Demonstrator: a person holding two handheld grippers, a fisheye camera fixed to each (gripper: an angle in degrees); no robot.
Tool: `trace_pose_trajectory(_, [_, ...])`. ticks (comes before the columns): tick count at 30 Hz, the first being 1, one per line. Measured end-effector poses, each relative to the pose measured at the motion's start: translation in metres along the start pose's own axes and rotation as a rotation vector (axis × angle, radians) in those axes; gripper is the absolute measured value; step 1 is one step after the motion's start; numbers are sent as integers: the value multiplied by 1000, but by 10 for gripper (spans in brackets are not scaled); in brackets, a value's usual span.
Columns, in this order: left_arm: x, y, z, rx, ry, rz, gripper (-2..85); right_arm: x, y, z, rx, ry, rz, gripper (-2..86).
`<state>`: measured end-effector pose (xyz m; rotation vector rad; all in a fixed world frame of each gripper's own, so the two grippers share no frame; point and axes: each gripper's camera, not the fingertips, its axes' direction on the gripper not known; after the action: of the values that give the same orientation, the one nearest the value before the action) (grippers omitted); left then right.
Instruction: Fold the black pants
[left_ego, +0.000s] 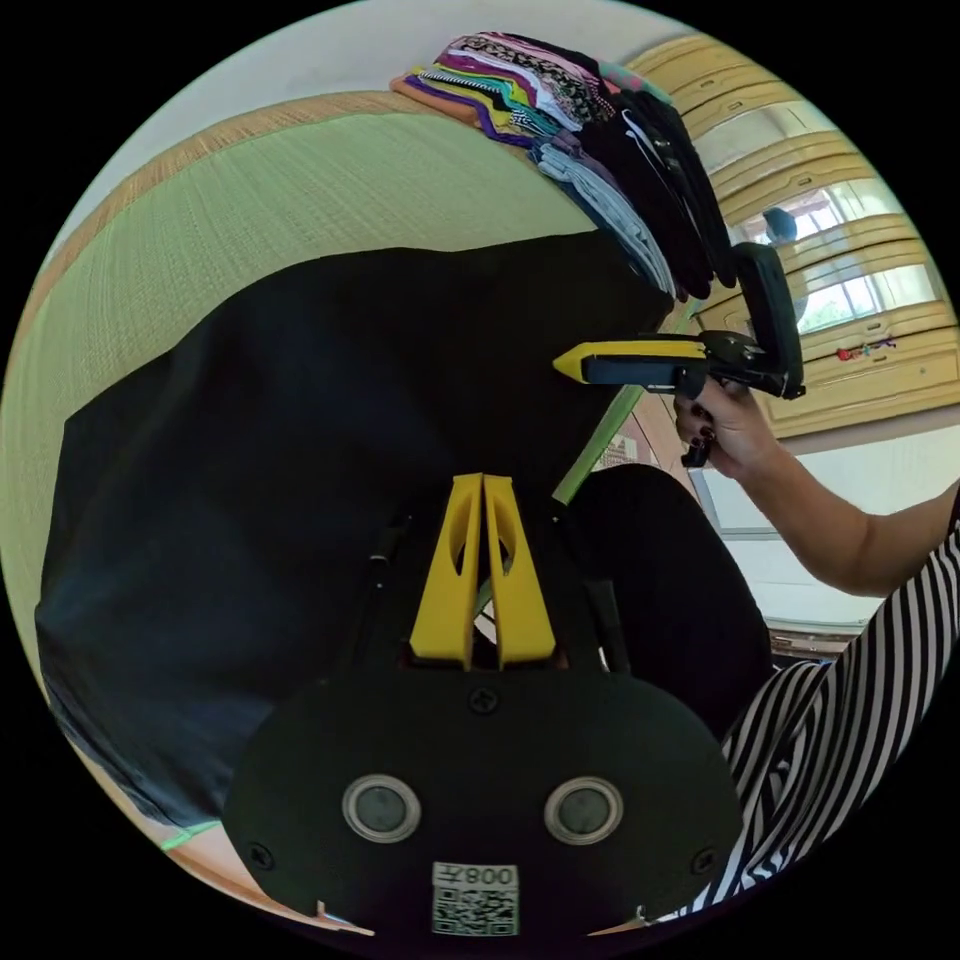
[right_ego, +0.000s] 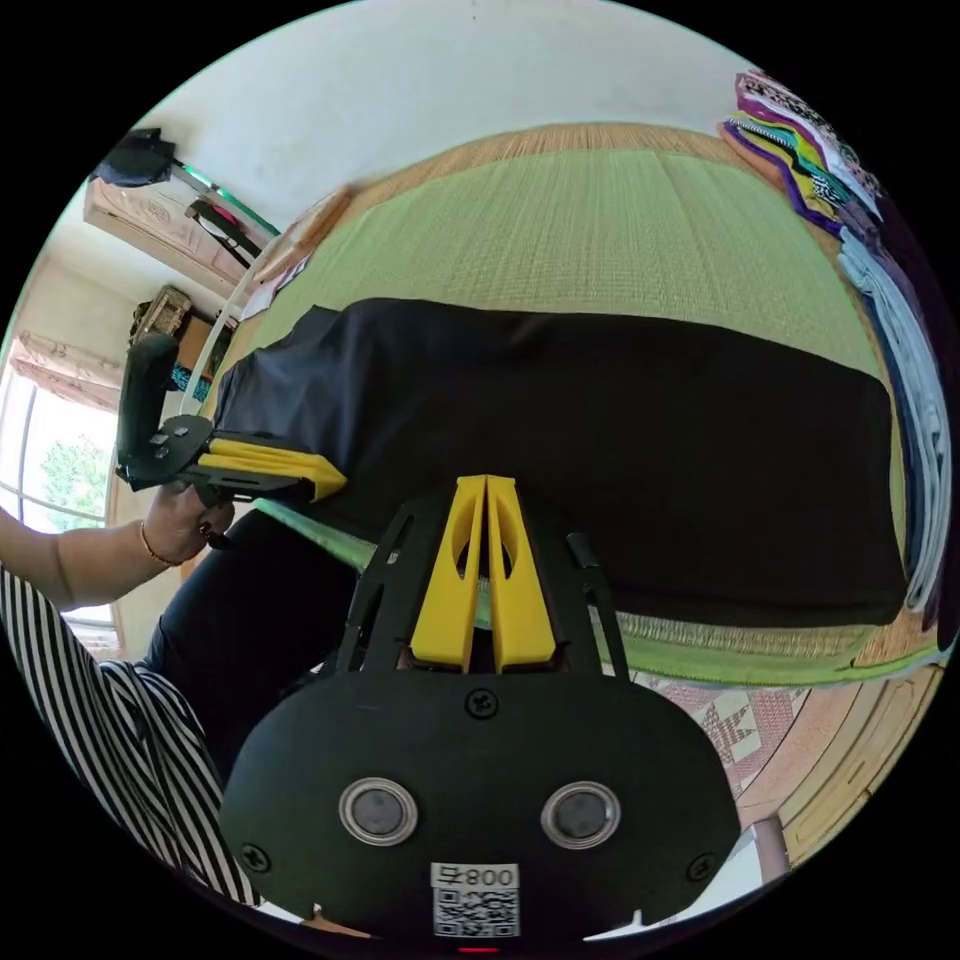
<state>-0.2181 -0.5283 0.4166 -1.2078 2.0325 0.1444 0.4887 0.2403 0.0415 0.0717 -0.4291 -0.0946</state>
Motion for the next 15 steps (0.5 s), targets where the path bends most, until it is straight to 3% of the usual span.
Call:
trace_pose_trajectory(2, [-12,9,-5,-12,33,6,1,-3,-5,-1,-15,-32,17,2])
trace_pose_trajectory(9, [-126,71,-80,251,-97,-258,11,-40,-58,-5,-39,-47,-4,7])
trace_pose_trajectory(13, [-192,110,-78,165,-155,-395,13,-89,-127,1,18,-191,-161,28])
trace_pose_trajectory(15, [-209,128,-73,192,-82,-415,10,-113,-164,13,11,-248,-222,47])
